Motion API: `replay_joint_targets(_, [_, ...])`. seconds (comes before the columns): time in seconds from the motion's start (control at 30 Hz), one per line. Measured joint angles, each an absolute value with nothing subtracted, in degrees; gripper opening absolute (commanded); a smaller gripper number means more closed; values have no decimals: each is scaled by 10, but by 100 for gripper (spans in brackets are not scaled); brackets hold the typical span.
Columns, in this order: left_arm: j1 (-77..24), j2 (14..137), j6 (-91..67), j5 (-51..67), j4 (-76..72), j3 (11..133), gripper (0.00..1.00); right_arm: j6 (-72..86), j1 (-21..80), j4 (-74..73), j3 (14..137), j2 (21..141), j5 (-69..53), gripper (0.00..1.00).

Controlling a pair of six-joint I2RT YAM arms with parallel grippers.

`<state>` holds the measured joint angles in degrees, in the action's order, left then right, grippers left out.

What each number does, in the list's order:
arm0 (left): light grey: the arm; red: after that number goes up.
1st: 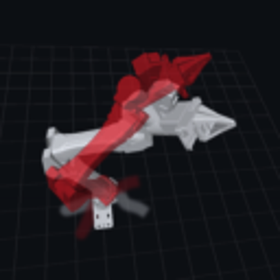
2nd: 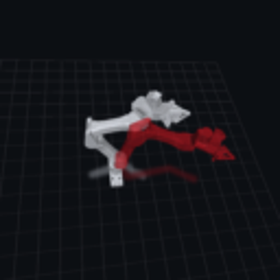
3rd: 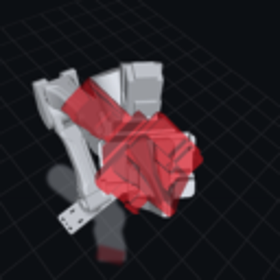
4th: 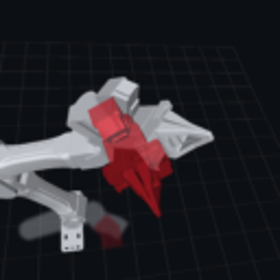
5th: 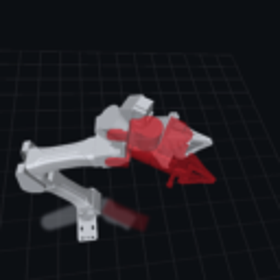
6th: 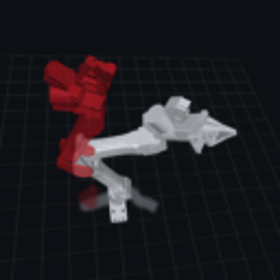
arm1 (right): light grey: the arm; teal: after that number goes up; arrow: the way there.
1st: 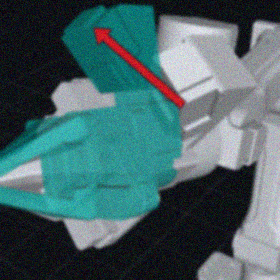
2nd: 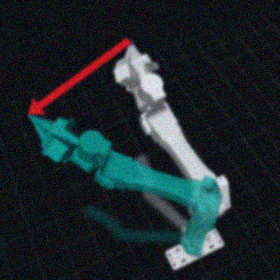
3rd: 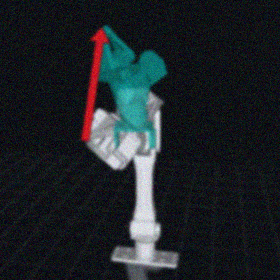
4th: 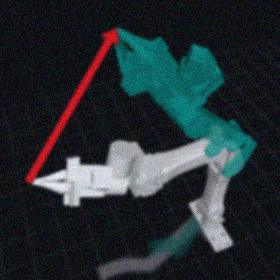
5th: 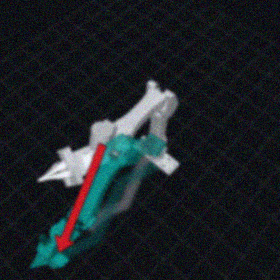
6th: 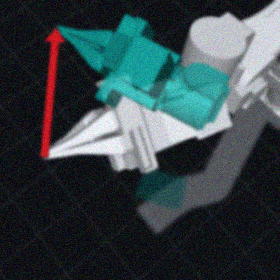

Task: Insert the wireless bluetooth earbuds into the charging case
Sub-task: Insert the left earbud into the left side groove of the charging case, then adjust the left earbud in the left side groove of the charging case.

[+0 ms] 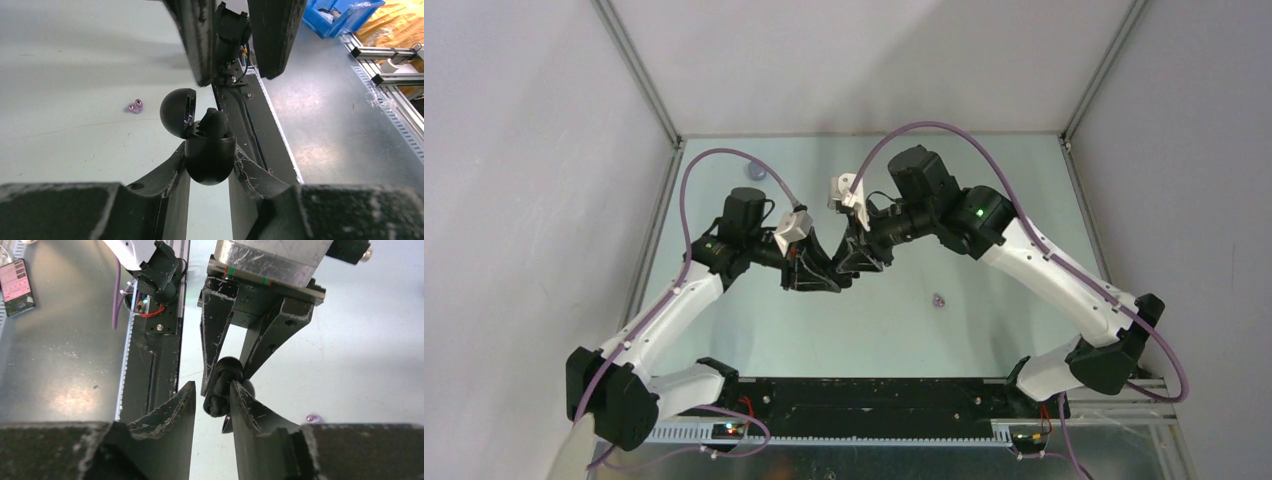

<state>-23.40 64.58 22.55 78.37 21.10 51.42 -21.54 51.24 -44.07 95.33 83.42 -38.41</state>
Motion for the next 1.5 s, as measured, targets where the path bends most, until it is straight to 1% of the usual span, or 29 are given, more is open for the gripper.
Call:
replay_joint_targets(0.03, [-234,646,225,784,211,514,0,-218,512,-445,953,832,-384,24])
replay_joint_targets(0.07, [-234,646,225,784,211,514,0,-220,512,-448,953,830,-384,20])
replay_joint_targets(0.1, [-234,646,225,784,211,514,0,-222,511,-452,953,828,-384,12])
replay_joint_targets(0.17, [-234,646,225,784,211,514,0,-227,511,-456,953,825,-383,6])
replay_joint_targets(0.3, [-234,646,225,784,211,514,0,-228,512,-452,946,819,-375,2])
replay_joint_targets(0.53, [-234,646,225,784,211,514,0,-228,515,-444,929,826,-341,1])
replay_joint_targets(0.93, [-234,646,230,782,222,514,0,-241,533,-441,926,842,-319,1])
replay_joint_targets(1.27, [-234,646,230,781,233,514,0,-283,567,-455,931,835,-238,2])
replay_joint_targets(1.5, [-235,646,230,783,223,515,0,-285,550,-491,957,823,-258,2])
